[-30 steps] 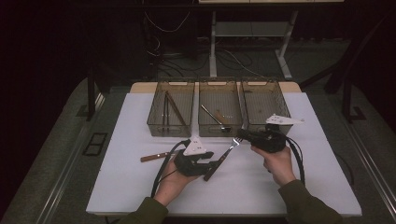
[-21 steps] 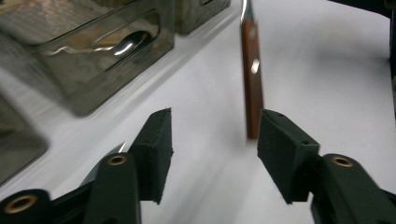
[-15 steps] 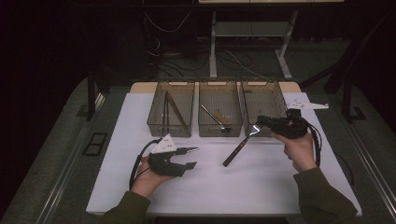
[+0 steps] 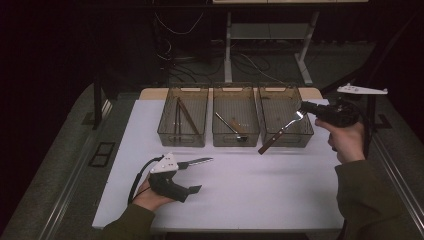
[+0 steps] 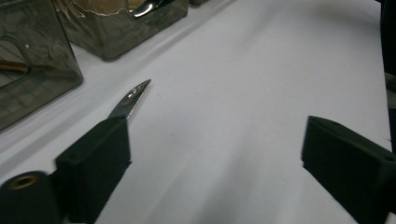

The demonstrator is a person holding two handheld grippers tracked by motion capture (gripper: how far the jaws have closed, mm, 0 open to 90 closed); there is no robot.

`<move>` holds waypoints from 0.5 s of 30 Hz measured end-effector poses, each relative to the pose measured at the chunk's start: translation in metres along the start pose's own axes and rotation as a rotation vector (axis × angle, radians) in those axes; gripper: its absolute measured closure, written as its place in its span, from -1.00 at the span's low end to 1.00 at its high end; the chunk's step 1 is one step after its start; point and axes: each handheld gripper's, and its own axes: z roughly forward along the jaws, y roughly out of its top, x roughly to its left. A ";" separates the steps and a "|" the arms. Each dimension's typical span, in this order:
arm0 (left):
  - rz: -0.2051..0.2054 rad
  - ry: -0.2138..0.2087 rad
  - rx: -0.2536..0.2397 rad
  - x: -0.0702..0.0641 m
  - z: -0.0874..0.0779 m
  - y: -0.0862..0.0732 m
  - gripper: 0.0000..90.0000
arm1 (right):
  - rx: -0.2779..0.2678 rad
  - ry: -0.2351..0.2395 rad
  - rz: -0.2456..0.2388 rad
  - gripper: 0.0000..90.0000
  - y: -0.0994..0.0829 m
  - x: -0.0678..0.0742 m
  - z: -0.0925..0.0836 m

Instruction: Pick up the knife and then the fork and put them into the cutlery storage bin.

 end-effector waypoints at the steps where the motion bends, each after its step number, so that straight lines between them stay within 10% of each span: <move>1: -0.004 -0.006 0.005 0.000 0.001 -0.001 -0.99 | -0.002 -0.007 0.001 0.92 0.004 -0.003 -0.002; 15: -0.004 -0.024 0.035 -0.002 0.006 -0.004 -1.00 | 0.002 -0.126 -0.006 0.92 0.033 -0.043 0.011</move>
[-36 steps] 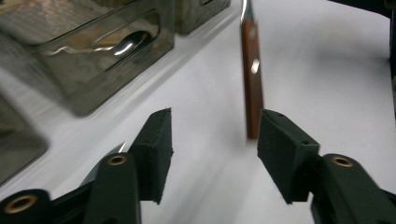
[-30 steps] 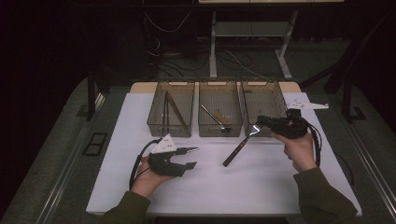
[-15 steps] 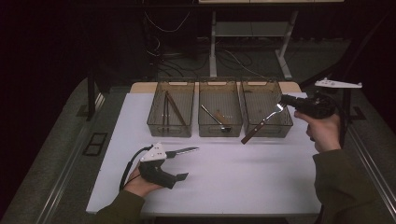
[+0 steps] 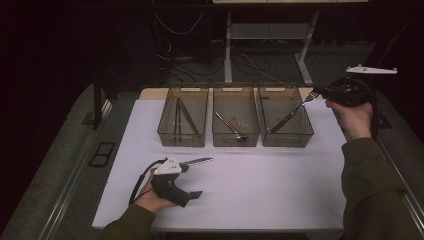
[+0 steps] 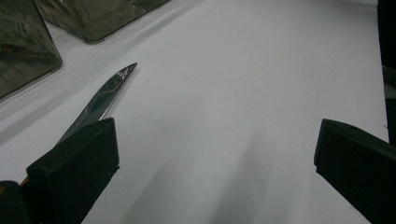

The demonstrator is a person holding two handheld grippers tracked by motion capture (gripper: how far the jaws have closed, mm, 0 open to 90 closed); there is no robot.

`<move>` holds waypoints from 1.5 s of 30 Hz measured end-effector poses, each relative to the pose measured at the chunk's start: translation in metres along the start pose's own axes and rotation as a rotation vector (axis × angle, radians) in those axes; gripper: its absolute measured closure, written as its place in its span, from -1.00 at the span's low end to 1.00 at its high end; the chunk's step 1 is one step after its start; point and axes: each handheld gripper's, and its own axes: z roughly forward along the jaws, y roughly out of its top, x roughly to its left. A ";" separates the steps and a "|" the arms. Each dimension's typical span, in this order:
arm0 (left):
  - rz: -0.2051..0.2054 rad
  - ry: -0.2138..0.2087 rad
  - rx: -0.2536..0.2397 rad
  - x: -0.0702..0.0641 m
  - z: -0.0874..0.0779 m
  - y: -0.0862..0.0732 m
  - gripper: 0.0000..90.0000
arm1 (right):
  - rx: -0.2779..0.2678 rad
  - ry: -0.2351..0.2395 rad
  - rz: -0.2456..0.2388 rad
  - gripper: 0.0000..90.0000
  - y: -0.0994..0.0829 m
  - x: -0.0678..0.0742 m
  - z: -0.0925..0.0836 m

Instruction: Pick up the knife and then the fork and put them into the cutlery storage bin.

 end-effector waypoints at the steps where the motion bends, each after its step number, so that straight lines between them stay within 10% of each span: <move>1: -0.002 0.000 0.001 0.000 0.000 0.000 -1.00 | 0.000 -0.001 0.007 0.92 -0.001 -0.003 0.003; 21: 0.004 -0.008 0.014 -0.001 0.002 0.000 -1.00 | 0.167 -0.011 0.057 0.90 -0.037 -0.018 0.065; 28: 0.007 -0.010 0.017 -0.001 0.002 0.001 -1.00 | 0.193 -0.096 0.046 0.79 -0.048 -0.029 0.074; 36: 0.006 -0.012 0.016 -0.001 0.003 0.001 -1.00 | 0.184 -0.164 0.049 0.18 -0.053 -0.036 0.074; 45: 0.007 -0.007 0.020 -0.001 0.003 0.001 -1.00 | 0.136 -0.106 0.069 -0.23 -0.055 -0.031 0.061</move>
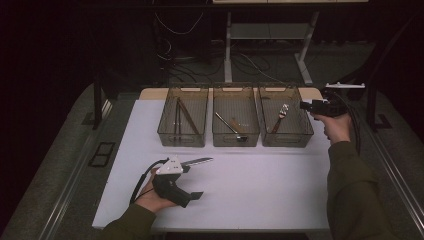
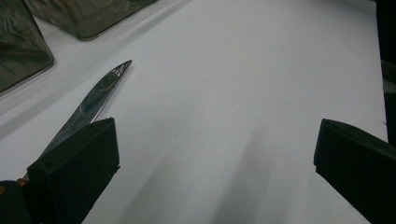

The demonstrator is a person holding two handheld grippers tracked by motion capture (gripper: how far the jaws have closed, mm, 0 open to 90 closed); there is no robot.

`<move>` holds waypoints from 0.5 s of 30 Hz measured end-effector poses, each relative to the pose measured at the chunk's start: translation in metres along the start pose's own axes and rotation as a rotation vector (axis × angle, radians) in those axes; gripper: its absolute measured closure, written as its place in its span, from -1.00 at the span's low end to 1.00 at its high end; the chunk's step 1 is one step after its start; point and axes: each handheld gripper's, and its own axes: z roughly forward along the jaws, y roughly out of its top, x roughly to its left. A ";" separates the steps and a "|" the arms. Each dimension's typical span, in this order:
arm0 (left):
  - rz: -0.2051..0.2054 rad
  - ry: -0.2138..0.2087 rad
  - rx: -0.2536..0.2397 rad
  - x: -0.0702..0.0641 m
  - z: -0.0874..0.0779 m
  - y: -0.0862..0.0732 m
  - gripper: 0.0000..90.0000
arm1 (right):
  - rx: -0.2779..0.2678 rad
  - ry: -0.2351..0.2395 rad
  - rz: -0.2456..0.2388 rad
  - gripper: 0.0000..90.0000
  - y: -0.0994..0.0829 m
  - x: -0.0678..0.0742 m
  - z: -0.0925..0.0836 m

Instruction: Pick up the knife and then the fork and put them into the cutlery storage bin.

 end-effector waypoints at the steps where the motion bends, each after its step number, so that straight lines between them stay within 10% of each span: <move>1: -0.001 -0.002 -0.002 0.000 0.000 0.000 -1.00 | -0.008 0.009 -0.006 -0.25 -0.003 0.003 -0.002; 15: 0.006 0.014 0.020 0.002 -0.001 0.001 -1.00 | -0.042 0.100 -0.195 -0.67 -0.049 0.061 -0.045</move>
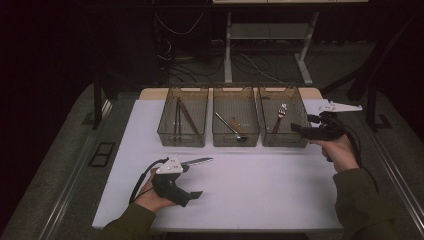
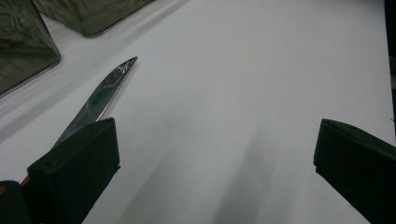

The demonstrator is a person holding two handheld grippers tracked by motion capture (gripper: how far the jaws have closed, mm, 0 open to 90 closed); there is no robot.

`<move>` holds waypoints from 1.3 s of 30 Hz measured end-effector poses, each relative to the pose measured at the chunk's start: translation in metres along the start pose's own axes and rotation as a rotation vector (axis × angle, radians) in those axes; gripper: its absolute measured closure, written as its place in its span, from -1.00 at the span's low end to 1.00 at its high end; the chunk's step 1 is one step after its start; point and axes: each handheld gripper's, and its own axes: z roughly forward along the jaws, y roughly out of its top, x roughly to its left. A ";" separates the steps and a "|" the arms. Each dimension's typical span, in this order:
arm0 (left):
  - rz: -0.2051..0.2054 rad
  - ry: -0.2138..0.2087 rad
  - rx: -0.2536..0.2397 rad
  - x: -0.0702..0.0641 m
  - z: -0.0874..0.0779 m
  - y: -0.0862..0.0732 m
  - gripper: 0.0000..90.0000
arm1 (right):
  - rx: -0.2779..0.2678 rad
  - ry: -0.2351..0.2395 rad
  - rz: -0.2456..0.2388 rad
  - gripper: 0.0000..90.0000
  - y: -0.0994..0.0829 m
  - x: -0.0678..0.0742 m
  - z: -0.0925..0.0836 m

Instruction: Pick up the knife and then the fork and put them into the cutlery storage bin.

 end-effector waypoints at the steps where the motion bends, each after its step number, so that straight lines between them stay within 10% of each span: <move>1: -0.003 0.001 0.003 0.000 0.000 0.000 -1.00 | -0.003 0.007 -0.008 -0.68 -0.003 0.004 -0.003; 23: -0.021 0.099 0.008 0.023 -0.014 0.006 -0.65 | 0.051 0.137 -0.075 -0.73 -0.086 0.081 -0.029; 39: 0.011 0.187 0.089 0.046 -0.015 0.009 0.48 | 0.100 0.164 -0.093 -0.73 -0.107 0.091 -0.023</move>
